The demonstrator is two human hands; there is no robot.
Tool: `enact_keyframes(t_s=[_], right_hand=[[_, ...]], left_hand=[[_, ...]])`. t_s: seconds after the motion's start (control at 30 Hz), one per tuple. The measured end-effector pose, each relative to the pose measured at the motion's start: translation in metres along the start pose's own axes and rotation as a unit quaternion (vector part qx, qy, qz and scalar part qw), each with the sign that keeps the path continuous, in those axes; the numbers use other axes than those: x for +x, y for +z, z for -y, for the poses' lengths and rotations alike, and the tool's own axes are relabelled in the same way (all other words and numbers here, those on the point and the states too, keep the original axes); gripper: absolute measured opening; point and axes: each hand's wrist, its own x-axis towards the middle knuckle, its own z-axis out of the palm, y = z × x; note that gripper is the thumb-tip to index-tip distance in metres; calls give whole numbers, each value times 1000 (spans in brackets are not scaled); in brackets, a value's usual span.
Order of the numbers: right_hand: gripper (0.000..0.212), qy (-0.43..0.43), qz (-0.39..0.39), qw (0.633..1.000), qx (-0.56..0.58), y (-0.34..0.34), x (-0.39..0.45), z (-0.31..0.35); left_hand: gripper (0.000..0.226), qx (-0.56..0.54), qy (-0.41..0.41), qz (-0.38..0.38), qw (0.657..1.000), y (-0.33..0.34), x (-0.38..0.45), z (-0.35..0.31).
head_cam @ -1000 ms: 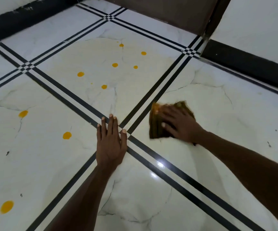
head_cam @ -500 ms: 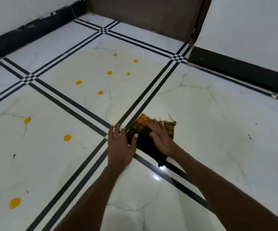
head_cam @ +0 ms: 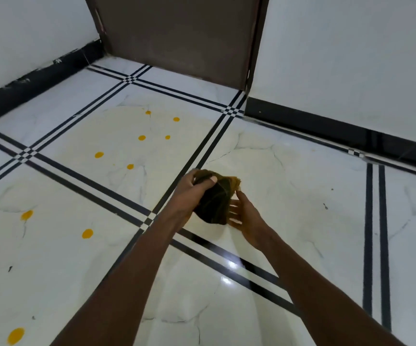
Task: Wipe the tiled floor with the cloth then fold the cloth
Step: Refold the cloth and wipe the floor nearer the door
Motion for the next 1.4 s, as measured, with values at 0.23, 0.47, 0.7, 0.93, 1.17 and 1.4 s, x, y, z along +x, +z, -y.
enact_keyframes(t_s=[0.23,0.47,0.7,0.93,1.17,1.4], right_hand=[[48,-57,86,972,210,8,-27,17],[32,-74,90,978,173,10,-32,45],[36,-103,99,986,88,24,-34,52],[19,-110,104,986,71,21,-39,48],[34,-120,110,986,-22,18,-41,43],[47,-126,138,982,-16,12,-43,44]], left_hand=[[42,-52,19,-79,995,-29,10,-27],[54,194,103,-151,964,-45,9,-1],[35,188,105,-8,976,-27,-11,14],[28,202,70,1,977,-24,-8,19],[25,194,17,36,980,-30,-11,19],[17,81,-40,43,995,-31,-18,11]])
